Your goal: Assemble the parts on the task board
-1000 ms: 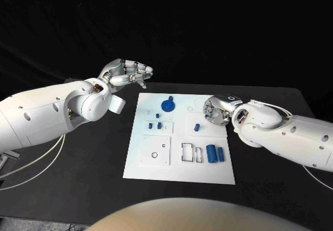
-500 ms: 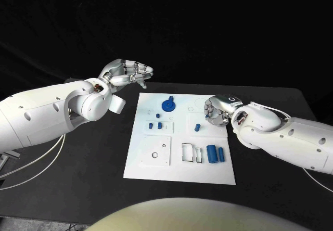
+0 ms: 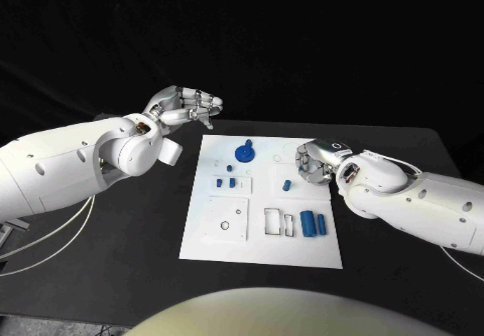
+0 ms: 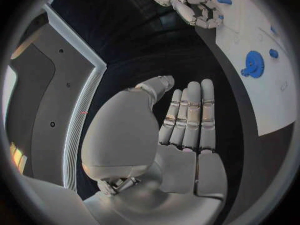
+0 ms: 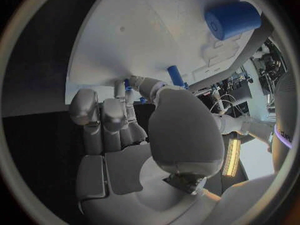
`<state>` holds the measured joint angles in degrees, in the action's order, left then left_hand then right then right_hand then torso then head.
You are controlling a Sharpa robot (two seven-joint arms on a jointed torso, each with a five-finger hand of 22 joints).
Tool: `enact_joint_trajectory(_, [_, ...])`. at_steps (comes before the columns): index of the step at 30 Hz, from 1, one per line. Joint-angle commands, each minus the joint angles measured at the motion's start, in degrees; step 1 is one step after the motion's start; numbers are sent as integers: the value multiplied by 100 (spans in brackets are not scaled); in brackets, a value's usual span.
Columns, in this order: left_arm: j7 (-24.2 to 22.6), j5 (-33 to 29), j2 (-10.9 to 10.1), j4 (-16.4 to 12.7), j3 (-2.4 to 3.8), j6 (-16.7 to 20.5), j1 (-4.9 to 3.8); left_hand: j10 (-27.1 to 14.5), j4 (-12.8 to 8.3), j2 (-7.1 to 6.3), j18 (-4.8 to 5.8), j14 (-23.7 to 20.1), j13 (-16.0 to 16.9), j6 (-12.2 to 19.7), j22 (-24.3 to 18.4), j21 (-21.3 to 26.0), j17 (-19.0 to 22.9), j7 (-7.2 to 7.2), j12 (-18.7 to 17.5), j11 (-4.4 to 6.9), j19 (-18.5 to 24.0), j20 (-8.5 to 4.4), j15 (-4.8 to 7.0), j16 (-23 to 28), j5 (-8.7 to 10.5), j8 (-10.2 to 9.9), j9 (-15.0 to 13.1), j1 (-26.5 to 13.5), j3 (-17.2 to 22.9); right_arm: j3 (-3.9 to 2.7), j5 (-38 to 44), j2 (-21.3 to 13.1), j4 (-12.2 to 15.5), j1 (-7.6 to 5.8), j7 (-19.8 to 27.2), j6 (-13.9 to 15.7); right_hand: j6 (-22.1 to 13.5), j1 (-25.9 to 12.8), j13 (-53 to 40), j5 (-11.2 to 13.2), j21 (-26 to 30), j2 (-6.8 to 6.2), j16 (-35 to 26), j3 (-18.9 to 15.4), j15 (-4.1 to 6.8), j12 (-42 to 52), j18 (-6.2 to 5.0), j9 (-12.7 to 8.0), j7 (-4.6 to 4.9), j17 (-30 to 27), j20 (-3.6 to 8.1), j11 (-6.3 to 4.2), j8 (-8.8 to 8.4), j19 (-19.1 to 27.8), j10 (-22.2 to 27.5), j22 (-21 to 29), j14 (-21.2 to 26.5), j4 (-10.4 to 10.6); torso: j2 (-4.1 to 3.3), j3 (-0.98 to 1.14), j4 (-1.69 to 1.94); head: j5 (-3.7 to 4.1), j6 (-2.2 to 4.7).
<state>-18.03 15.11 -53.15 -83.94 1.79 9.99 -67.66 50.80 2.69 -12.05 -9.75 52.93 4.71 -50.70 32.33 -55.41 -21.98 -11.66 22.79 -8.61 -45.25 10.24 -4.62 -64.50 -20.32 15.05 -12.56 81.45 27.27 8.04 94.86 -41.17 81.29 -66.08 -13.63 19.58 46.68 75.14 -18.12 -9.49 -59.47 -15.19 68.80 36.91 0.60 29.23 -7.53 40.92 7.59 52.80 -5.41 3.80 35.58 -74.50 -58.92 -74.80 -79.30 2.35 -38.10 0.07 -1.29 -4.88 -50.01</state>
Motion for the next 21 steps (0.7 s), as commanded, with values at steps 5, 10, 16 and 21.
enact_joint_trajectory(5, [7,11,-2,-19,5,-73,-4,-28,-4,-23,-73,-23,-8,-17,9,-32,10,-15,14,-10,30,-25,10,17,8,15,-3,44,25,53,-62,20,-26,67,40,-473,79,-73,152,-88,90,23,32,194,-90,-219,85,-710,131,-69,-75,99,-785,65,136,-37,82,-49,-4,4,-1,4,1])
enact_joint_trajectory(10, [18,13,-5,-20,5,-76,-4,-28,-4,-23,-73,-23,-8,-17,9,-32,10,-15,14,-10,30,-25,10,17,8,15,-3,44,25,53,-74,14,-29,67,39,-533,198,-55,300,-142,126,78,23,312,-124,-430,76,-1017,170,-136,-108,140,-1031,88,133,-59,123,-114,-1,2,0,9,1])
enact_joint_trajectory(16, [34,14,-9,-22,5,-81,-4,-46,-4,-19,-72,-22,-12,-3,12,-35,14,-19,14,-14,32,-24,7,17,8,11,0,39,29,53,-83,5,-24,67,40,-580,328,-74,459,-170,166,118,17,391,-157,-648,67,-1259,201,-191,-137,183,-1214,116,169,-76,162,-164,0,2,-1,13,1])
enact_joint_trajectory(21, [41,16,-14,-26,5,-83,-4,-55,-5,-17,-72,-22,-14,5,13,-37,16,-21,15,-16,33,-24,6,17,8,8,2,38,31,53,-90,-3,-18,67,59,-647,525,-44,578,-164,135,265,32,498,-152,-772,68,-1403,184,-206,-138,177,-1292,108,105,-123,173,-221,-2,2,-2,16,1])
